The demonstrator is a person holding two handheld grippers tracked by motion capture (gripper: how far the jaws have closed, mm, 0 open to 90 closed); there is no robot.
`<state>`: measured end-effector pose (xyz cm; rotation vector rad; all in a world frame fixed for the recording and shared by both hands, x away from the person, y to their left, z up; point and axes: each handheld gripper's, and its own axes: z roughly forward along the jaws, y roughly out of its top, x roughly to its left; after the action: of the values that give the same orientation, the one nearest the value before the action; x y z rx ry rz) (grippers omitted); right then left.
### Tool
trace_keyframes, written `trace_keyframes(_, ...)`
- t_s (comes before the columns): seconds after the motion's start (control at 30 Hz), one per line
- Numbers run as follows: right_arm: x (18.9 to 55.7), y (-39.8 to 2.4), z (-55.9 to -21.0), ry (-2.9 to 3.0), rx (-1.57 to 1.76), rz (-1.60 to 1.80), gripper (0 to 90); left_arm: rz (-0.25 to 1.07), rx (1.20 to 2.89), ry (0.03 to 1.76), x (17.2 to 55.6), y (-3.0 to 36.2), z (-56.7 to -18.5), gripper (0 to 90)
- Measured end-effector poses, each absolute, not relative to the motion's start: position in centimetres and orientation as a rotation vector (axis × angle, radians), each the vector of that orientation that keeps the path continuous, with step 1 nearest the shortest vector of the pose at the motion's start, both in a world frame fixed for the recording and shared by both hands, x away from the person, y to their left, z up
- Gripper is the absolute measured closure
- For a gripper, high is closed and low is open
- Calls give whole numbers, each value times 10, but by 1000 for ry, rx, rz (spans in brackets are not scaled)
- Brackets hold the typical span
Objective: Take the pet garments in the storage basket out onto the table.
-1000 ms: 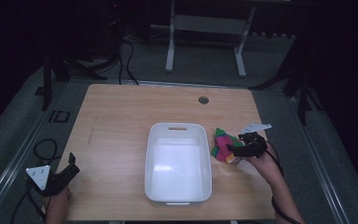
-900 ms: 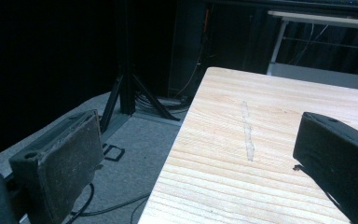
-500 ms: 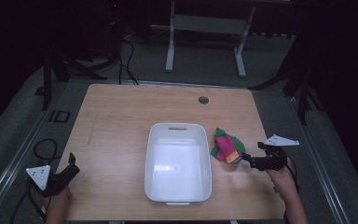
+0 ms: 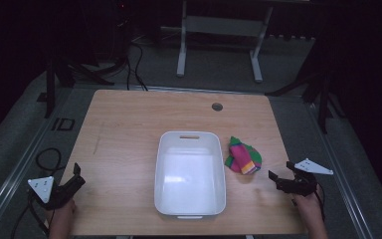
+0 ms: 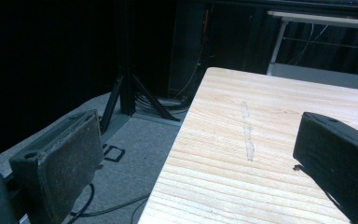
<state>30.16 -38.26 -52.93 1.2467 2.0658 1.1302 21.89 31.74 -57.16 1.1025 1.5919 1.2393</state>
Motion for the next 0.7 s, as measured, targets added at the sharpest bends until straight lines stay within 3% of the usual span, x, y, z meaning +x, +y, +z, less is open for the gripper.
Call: trace_keyframes(0.7, 260, -401, -557, 1830, 1321, 1131, 124, 1242, 1107, 1590, 219, 317, -572, 19)
